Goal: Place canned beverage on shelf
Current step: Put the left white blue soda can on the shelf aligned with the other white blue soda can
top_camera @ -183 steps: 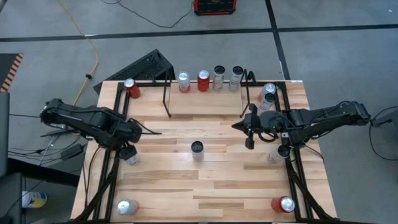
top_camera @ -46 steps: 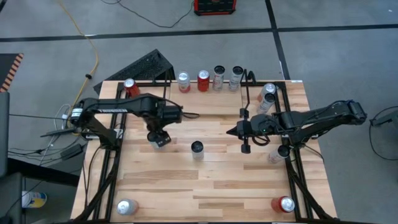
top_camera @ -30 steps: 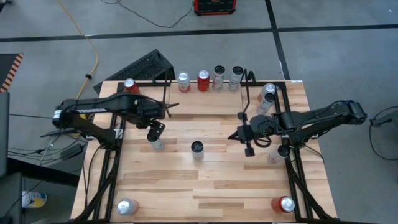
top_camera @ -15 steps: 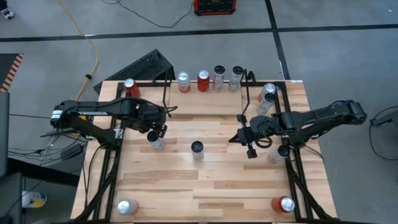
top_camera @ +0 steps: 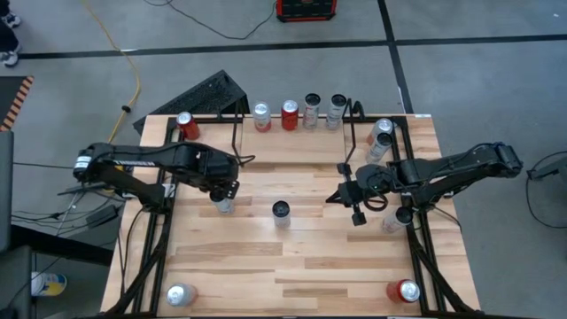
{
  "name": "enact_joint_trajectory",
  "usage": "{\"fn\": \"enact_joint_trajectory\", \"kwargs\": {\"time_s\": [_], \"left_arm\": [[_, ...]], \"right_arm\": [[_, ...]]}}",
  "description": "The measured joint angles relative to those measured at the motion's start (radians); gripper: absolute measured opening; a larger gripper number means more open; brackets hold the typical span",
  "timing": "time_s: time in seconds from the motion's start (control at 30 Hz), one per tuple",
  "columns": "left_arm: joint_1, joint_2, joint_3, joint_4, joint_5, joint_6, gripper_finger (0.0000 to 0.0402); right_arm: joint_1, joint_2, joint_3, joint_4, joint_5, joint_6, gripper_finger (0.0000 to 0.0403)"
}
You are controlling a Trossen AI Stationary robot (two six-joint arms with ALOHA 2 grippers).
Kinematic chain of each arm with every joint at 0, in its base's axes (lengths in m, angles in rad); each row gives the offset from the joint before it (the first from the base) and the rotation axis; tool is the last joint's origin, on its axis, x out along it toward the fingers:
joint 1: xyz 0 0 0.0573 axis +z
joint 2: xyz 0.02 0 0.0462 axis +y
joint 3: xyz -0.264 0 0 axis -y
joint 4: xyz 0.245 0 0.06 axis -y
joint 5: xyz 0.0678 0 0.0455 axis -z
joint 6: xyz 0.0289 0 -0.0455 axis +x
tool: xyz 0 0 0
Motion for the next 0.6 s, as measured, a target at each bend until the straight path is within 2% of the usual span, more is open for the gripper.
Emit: {"fn": "enact_joint_trajectory", "kwargs": {"time_s": [0.6], "left_arm": [[-0.009,0.081,0.000,-0.001,0.036,0.068,0.0295]], "right_arm": [[0.000,0.000,0.000,-0.004,0.000,-0.001,0.0030]]}}
